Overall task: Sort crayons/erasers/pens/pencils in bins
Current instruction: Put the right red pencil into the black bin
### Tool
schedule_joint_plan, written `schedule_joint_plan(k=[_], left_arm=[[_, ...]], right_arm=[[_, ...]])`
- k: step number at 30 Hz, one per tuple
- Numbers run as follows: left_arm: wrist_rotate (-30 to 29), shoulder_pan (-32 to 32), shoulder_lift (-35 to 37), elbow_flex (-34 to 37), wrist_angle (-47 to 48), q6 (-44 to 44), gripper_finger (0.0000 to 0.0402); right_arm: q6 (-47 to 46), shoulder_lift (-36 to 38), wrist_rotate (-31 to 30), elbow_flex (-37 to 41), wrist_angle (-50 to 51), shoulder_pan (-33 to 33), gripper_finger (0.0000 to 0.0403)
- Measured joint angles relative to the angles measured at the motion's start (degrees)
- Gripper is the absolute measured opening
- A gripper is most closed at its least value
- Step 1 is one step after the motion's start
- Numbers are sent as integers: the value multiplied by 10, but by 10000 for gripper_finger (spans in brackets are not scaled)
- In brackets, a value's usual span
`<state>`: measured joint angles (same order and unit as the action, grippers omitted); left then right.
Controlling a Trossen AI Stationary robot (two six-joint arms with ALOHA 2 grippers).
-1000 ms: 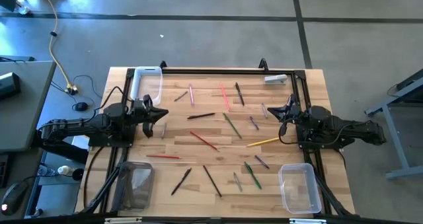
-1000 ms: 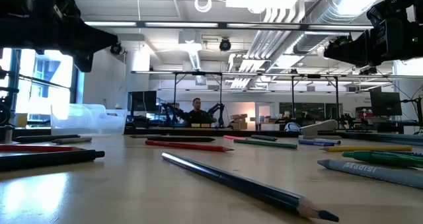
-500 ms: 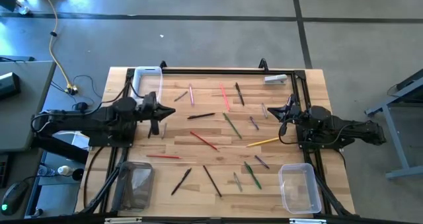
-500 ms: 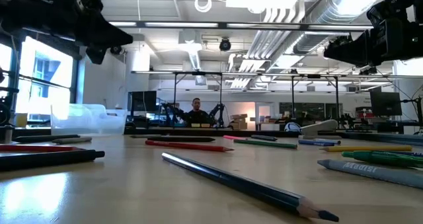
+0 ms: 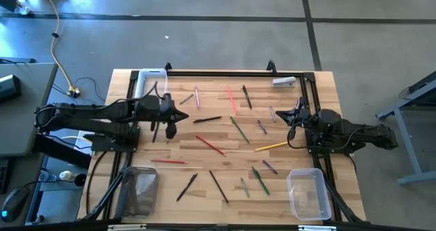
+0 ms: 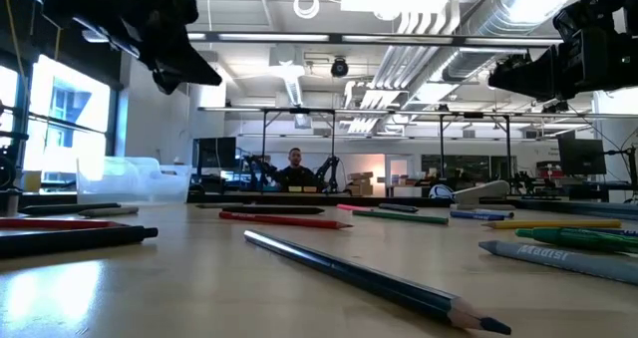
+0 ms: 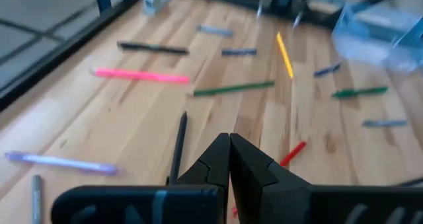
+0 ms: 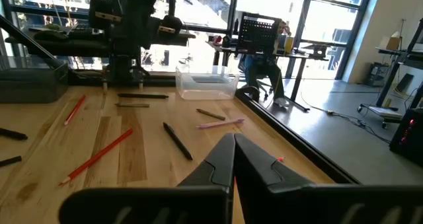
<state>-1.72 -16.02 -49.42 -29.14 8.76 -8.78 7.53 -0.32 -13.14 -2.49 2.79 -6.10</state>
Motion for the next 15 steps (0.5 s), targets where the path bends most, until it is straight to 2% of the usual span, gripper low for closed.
schedule_joint_plan(k=[15], left_arm=[[-6,59,-171,-81,44,-15,0]], right_arm=[[0,0,0,0,0,0,0]])
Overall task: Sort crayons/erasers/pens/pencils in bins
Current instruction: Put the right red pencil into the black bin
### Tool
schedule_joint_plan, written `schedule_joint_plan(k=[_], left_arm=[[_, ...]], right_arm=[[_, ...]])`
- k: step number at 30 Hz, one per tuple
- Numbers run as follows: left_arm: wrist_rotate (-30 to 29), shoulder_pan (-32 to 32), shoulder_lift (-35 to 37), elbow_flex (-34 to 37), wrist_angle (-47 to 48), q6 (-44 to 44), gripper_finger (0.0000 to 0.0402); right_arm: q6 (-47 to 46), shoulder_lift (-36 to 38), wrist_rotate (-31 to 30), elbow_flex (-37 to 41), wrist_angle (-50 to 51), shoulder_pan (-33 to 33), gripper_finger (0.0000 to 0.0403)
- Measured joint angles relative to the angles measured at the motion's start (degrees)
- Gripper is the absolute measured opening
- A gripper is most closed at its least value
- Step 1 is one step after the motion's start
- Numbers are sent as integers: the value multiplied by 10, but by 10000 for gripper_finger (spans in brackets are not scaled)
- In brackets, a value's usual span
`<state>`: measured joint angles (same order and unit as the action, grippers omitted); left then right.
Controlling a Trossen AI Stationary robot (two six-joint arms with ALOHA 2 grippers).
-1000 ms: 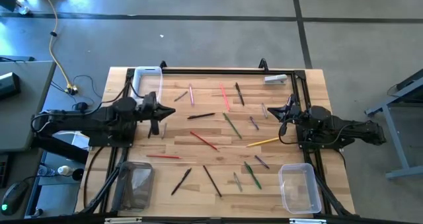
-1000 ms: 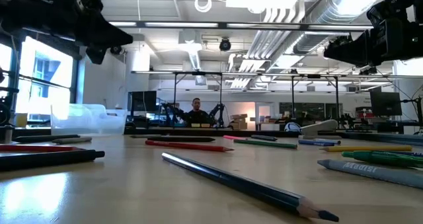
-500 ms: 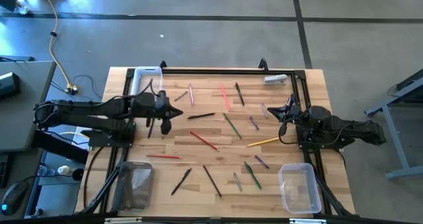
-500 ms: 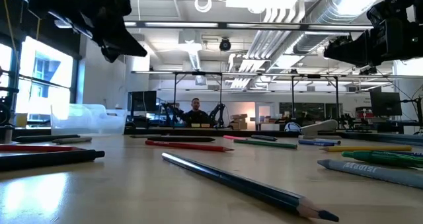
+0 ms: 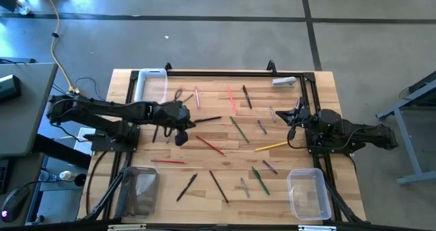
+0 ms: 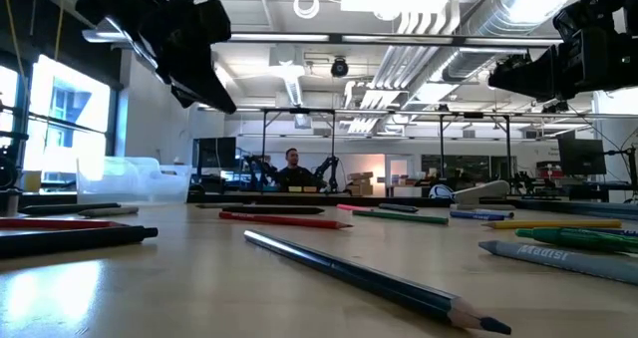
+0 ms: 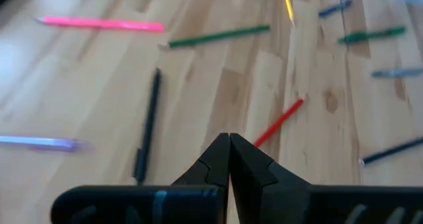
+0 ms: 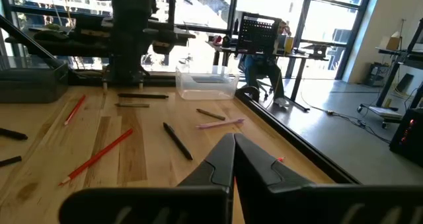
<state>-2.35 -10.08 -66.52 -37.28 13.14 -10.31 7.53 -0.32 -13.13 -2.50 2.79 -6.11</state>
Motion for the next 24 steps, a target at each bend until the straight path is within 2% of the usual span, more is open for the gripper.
schedule_joint_plan(k=[5,10,18,24], left_arm=[[0,28,-58,-14,0,-2,0],[4,55,-132,-43,0,37,0],[20,64,-260,-152,29,126,3],[54,65,-342,-246,93,190,37]], right_arm=[[0,0,0,0,0,0,0],[0,0,0,0,0,0,0],[0,0,0,0,0,0,0],[0,0,0,0,0,0,0]])
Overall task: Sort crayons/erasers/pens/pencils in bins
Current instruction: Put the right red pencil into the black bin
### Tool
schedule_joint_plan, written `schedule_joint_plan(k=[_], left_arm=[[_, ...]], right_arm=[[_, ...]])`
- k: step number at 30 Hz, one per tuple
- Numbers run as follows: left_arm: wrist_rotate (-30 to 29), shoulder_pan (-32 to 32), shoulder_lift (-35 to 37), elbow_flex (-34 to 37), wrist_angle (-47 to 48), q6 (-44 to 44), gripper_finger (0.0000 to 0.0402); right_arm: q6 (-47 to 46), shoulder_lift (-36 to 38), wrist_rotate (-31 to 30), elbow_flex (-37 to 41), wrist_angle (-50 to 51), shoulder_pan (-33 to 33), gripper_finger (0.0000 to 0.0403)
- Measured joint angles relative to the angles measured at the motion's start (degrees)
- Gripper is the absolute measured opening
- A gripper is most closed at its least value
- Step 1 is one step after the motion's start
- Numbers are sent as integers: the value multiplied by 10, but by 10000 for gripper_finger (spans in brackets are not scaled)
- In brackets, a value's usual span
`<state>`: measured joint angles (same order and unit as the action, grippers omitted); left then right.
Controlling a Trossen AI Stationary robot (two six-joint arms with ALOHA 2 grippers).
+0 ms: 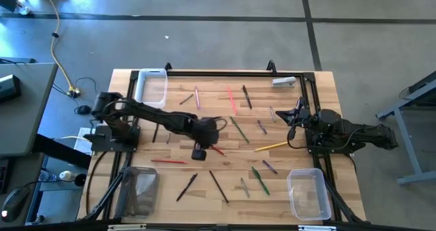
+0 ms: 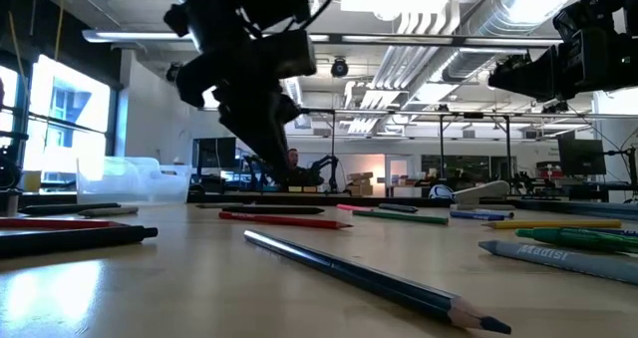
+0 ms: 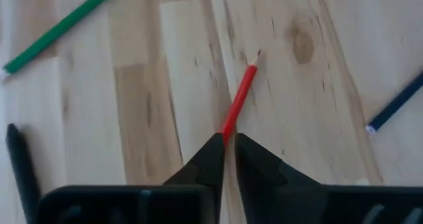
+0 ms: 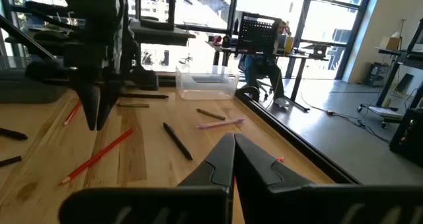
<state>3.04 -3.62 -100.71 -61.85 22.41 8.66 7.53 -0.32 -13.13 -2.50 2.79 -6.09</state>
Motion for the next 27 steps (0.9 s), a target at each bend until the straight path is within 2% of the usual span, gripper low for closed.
schedule_joint_plan(k=[6,11,27], left_arm=[[9,0,-61,-61,47,44,87],[9,0,-86,-72,56,68,108],[-7,-1,-105,-72,66,107,74]], right_arm=[[0,-1,0,0,0,0,0],[0,0,0,0,0,0,0],[0,-1,0,0,0,0,0]])
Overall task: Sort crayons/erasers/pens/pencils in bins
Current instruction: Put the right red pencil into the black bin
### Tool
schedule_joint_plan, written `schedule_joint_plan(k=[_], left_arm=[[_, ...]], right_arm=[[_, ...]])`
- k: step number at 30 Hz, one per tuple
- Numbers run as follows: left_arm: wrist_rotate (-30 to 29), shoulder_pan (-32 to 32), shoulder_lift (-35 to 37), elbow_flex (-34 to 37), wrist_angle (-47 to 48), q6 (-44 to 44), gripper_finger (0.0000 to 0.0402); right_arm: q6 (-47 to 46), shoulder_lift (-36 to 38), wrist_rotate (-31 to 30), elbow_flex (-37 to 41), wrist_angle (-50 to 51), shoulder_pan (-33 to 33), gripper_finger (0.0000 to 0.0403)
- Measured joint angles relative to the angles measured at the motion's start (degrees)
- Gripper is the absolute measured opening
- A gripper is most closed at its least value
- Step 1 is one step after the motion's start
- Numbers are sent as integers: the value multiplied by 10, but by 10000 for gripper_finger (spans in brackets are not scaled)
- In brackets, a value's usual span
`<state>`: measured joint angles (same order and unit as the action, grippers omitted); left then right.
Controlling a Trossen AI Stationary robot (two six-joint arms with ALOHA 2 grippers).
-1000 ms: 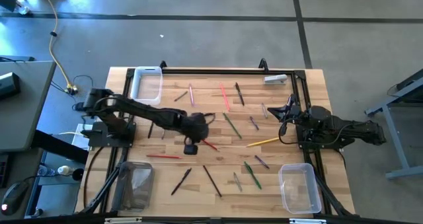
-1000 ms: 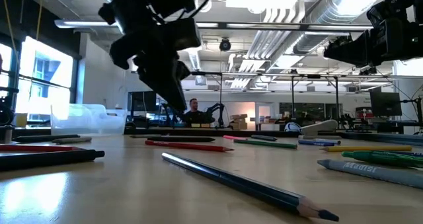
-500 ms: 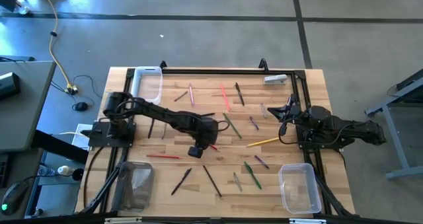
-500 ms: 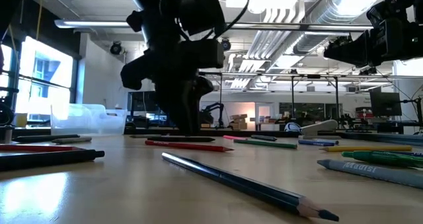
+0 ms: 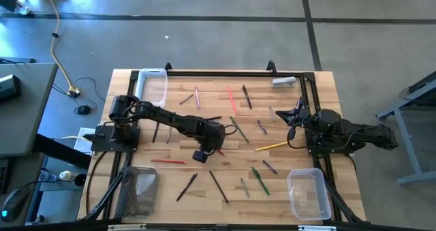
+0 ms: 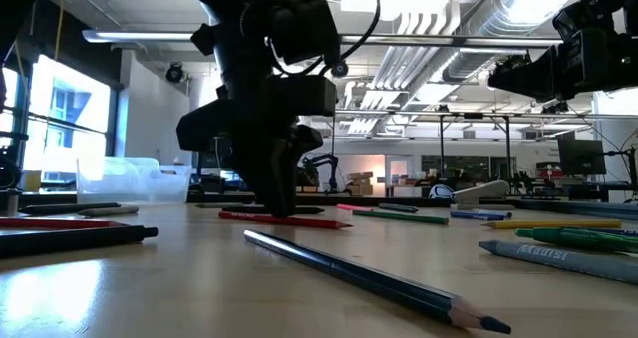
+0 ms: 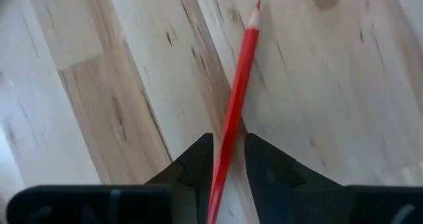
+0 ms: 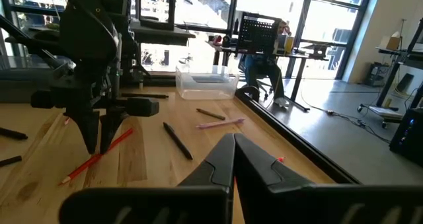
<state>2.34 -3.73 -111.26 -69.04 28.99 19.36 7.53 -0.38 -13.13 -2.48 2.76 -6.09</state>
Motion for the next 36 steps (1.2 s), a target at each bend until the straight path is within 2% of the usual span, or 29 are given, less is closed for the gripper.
schedule_joint_plan(k=[10,24,36], left_arm=[[-8,0,-28,-3,-1,11,67],[-12,-2,-28,-2,9,17,13],[-24,-5,-36,-88,80,-50,10]], right_arm=[[0,0,0,0,0,0,0],[0,0,0,0,0,0,0],[0,0,0,0,0,0,0]])
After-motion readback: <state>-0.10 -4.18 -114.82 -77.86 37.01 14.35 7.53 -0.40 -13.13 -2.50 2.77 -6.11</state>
